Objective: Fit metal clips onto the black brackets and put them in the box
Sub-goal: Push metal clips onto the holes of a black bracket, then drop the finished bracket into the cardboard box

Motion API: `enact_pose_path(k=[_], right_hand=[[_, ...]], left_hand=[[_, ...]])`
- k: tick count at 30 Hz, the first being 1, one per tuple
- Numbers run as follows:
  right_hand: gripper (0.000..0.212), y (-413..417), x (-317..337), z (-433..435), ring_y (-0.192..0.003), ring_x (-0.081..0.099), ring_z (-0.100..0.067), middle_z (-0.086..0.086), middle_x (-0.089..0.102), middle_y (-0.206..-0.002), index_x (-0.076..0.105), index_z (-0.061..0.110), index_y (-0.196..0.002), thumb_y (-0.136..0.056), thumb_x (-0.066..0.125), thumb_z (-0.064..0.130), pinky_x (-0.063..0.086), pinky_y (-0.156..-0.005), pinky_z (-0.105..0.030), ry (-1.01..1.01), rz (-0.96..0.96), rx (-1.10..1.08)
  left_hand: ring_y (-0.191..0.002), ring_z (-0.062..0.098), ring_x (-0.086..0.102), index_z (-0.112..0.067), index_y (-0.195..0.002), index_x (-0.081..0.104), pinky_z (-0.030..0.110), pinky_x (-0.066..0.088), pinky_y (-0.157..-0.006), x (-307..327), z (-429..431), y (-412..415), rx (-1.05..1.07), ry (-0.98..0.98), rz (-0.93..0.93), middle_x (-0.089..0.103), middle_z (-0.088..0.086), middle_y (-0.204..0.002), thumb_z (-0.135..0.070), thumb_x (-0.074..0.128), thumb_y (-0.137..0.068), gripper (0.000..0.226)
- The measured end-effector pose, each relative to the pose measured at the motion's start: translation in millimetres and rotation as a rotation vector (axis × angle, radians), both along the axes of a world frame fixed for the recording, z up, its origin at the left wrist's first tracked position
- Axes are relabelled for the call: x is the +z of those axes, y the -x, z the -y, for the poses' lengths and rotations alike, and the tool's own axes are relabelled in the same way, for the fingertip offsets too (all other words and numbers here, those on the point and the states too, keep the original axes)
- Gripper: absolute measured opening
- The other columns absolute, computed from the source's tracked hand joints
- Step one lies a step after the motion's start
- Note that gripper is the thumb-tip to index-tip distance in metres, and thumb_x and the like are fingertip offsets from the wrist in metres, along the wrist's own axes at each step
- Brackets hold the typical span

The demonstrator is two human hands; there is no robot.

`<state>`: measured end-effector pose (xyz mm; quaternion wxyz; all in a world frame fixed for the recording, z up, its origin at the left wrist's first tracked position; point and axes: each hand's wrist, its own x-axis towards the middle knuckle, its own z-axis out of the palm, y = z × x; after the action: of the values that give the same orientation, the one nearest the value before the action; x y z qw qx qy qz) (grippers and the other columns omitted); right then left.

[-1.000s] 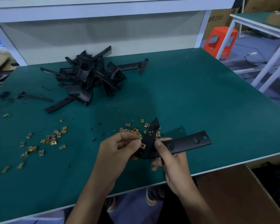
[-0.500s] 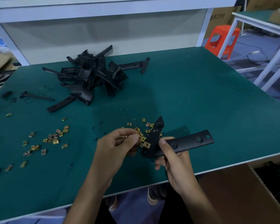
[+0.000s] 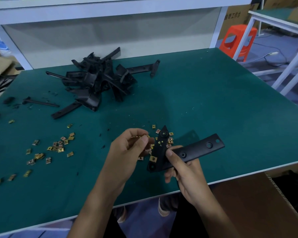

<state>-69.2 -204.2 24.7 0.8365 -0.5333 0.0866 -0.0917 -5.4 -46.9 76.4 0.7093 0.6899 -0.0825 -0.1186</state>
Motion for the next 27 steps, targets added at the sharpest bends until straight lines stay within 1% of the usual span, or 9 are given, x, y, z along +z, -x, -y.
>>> enact_pose_path(k=[2, 5, 8, 11, 15, 19, 21, 24, 27], right_hand=[[0.014, 0, 0, 0, -0.044, 0.058, -0.018, -0.012, 0.066, -0.067, 0.074, 0.02, -0.081, -0.08, 0.082, 0.032, 0.048, -0.04, -0.027, 0.015, 0.003, 0.0], [0.011, -1, -2, 0, -0.044, 0.058, -0.019, -0.013, 0.066, -0.068, 0.074, 0.019, -0.081, -0.083, 0.08, 0.029, 0.048, -0.04, -0.027, 0.029, -0.006, -0.009], [0.007, -1, -3, 0, -0.044, 0.058, -0.019, -0.012, 0.066, -0.068, 0.074, 0.021, -0.08, -0.085, 0.075, 0.026, 0.048, -0.04, -0.027, 0.037, -0.002, -0.004], [0.01, -1, -4, 1, -0.045, 0.059, -0.019, -0.012, 0.066, -0.068, 0.074, 0.019, -0.082, -0.086, 0.077, 0.028, 0.049, -0.041, -0.027, 0.035, 0.01, 0.008], [0.018, -1, -5, 0, -0.046, 0.059, -0.021, -0.01, 0.067, -0.069, 0.073, 0.017, -0.083, -0.083, 0.078, 0.034, 0.049, -0.042, -0.028, 0.084, 0.028, 0.02], [0.022, -2, -8, 0, -0.045, 0.059, -0.021, -0.012, 0.068, -0.071, 0.073, 0.015, -0.083, -0.083, 0.079, 0.036, 0.049, -0.042, -0.029, 0.109, 0.022, 0.019], [0.025, -3, -9, 0, -0.044, 0.059, -0.022, -0.014, 0.068, -0.072, 0.073, 0.014, -0.084, -0.082, 0.08, 0.038, 0.049, -0.042, -0.029, 0.126, 0.009, 0.009], [0.027, -4, -12, -2, -0.044, 0.058, -0.023, -0.011, 0.066, -0.066, 0.072, 0.01, -0.084, -0.084, 0.079, 0.037, 0.049, -0.043, -0.03, 0.18, -0.003, -0.024], [0.027, -5, -14, -4, -0.041, 0.056, -0.025, -0.011, 0.061, -0.054, 0.071, 0.006, -0.085, -0.089, 0.077, 0.032, 0.048, -0.044, -0.029, 0.221, 0.005, -0.069]], left_hand=[[-0.082, 0.007, 0.065, -0.03, -0.096, 0.072, 0.019, 0.055, -0.073, -2, 2, 1, 0.028, -0.016, 0.015, 0.073, -0.005, -0.089, -0.019, 0.065, -0.097, 0.013], [-0.084, 0.009, 0.065, -0.035, -0.1, 0.074, 0.02, 0.054, -0.076, -2, 5, 3, 0.024, -0.008, -0.002, 0.072, 0.001, -0.092, -0.017, 0.062, -0.098, 0.021], [-0.082, 0.011, 0.069, -0.027, -0.095, 0.078, 0.018, 0.053, -0.071, 0, 10, 6, 0.037, 0.078, -0.087, 0.076, 0.004, -0.091, -0.013, 0.065, -0.095, 0.019], [-0.076, 0.013, 0.071, -0.016, -0.091, 0.076, 0.018, 0.054, -0.065, 3, 9, 7, 0.04, 0.152, -0.177, 0.077, 0.008, -0.089, -0.009, 0.068, -0.091, 0.011], [-0.074, 0.015, 0.07, -0.013, -0.089, 0.076, 0.021, 0.053, -0.062, 2, 8, 7, 0.077, 0.142, -0.213, 0.076, 0.01, -0.086, -0.008, 0.069, -0.09, 0.009], [-0.077, 0.021, 0.07, -0.009, -0.092, 0.076, 0.024, 0.054, -0.062, 2, 9, 8, 0.106, 0.119, -0.228, 0.076, 0.015, -0.089, -0.008, 0.07, -0.09, 0.006], [-0.077, 0.022, 0.071, -0.01, -0.089, 0.077, 0.024, 0.056, -0.063, 2, 8, 7, 0.117, 0.111, -0.213, 0.076, 0.017, -0.089, -0.008, 0.071, -0.089, 0.006], [-0.077, 0.018, 0.071, -0.013, -0.084, 0.079, 0.023, 0.056, -0.065, 2, 9, 8, 0.161, 0.083, -0.23, 0.076, 0.011, -0.086, -0.009, 0.073, -0.088, 0.008], [-0.074, 0.012, 0.07, -0.012, -0.087, 0.079, 0.018, 0.054, -0.062, 0, 14, 13, 0.186, 0.072, -0.247, 0.077, 0.005, -0.083, -0.01, 0.076, -0.086, 0.004]])
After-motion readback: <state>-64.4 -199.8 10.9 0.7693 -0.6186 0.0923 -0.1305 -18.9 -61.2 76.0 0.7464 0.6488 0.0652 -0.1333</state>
